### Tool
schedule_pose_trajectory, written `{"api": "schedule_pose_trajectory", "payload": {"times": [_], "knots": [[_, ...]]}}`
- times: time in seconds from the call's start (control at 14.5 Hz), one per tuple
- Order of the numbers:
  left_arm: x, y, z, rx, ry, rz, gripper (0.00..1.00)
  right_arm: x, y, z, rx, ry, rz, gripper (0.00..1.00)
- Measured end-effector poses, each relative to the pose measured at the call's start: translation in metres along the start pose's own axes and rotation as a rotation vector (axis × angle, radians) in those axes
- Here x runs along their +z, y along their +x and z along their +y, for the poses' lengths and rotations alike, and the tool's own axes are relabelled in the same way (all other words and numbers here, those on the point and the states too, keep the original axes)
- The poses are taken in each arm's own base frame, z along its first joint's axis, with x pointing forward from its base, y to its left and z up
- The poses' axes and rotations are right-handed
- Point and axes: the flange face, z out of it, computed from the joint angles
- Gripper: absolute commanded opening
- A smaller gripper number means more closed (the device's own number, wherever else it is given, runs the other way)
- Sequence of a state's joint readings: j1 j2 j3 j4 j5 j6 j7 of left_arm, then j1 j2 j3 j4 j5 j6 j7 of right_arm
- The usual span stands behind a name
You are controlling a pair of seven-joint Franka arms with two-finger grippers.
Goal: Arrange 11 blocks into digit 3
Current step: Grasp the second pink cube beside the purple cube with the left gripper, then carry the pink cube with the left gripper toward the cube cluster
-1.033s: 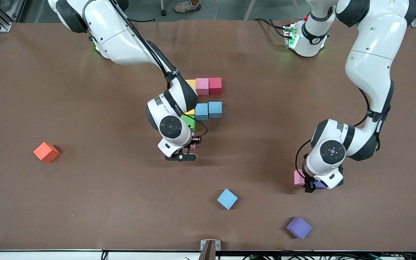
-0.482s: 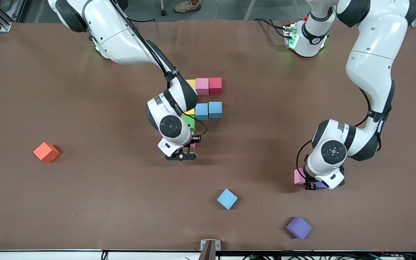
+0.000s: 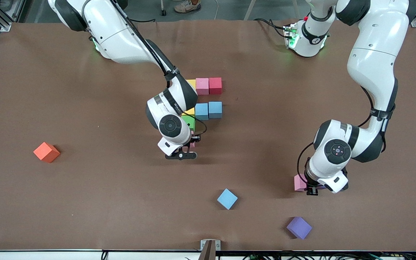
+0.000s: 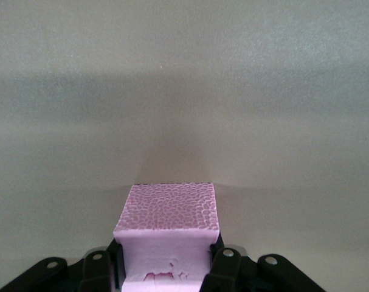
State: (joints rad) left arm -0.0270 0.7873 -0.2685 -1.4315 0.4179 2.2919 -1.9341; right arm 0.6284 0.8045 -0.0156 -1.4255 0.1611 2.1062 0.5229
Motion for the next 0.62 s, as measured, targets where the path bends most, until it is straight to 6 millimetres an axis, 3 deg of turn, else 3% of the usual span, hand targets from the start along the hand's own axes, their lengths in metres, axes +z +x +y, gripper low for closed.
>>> {"api": "schedule_pose_trajectory", "payload": {"times": [0.14, 0.34, 0.62], "knots": [[-0.016, -0.022, 0.003, -0.009, -0.015, -0.027, 0.27, 0.0, -0.003, -0.001, 0.0, 0.002, -0.005, 0.45], [-0.037, -0.072, 0.0, -0.027, -0.01, -0.045, 0.27, 0.001, -0.006, -0.003, 0.0, 0.002, -0.01, 0.45], [-0.048, -0.128, -0.014, -0.047, -0.013, -0.055, 0.27, 0.002, -0.007, -0.003, 0.0, 0.002, -0.012, 0.46]]}}
